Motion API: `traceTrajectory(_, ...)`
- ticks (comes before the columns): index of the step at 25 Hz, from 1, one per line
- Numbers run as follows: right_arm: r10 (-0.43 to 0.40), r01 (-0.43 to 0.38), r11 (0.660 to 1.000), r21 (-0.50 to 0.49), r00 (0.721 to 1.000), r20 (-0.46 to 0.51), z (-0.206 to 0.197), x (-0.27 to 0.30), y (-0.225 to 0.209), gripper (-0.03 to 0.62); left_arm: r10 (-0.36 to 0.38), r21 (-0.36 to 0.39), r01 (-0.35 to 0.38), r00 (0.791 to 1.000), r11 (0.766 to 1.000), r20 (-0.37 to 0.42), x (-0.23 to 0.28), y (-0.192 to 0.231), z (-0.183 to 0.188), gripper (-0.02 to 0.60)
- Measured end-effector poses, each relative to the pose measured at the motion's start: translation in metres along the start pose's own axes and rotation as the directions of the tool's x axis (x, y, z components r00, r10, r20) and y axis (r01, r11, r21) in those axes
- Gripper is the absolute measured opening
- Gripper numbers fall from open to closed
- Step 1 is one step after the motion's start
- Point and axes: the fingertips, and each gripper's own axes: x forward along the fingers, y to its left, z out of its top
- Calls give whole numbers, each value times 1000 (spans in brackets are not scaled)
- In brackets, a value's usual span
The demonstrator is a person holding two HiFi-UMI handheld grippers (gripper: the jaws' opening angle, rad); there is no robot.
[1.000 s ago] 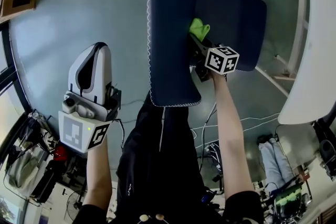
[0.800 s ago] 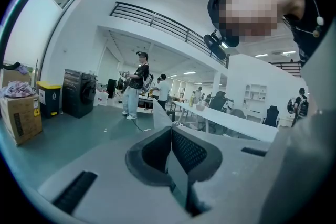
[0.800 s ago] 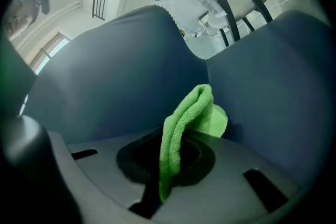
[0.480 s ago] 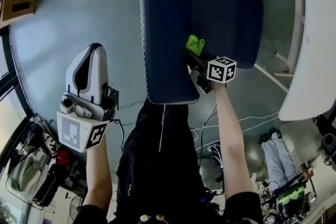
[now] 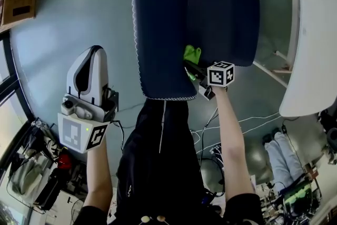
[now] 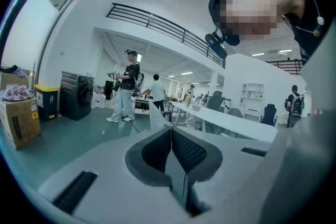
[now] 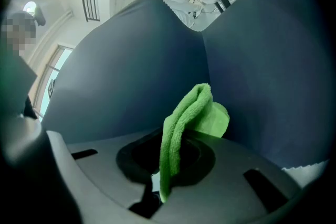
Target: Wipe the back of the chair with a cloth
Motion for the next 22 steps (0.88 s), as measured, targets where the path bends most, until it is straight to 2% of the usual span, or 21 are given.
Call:
traceTrajectory(6, 8, -9, 1000, 14, 1000, 17, -17, -5, -1, 18, -17, 14, 17, 1000, 1000, -6, -2, -14, -3, 6)
traceTrajectory(12, -43, 41, 998, -48, 999, -29, -30, -13, -2, 18, -42, 34, 43, 999, 999, -6, 1, -27, 3, 6)
traceTrajectory(15, -128, 126, 985, -119, 992, -5, -29, -29, -4, 18, -54, 42, 54, 999, 998, 0, 3, -38, 8, 6)
traceTrajectory(17, -190, 196, 968, -156, 980, 53, -22, -43, -3, 18, -66, 48, 65, 998, 997, 10, 4, -45, 14, 6)
traceTrajectory(22, -306, 361, 902, -237, 922, 239, 6, -91, 18, 18, -94, 66, 92, 995, 994, 34, 8, -67, 29, 6)
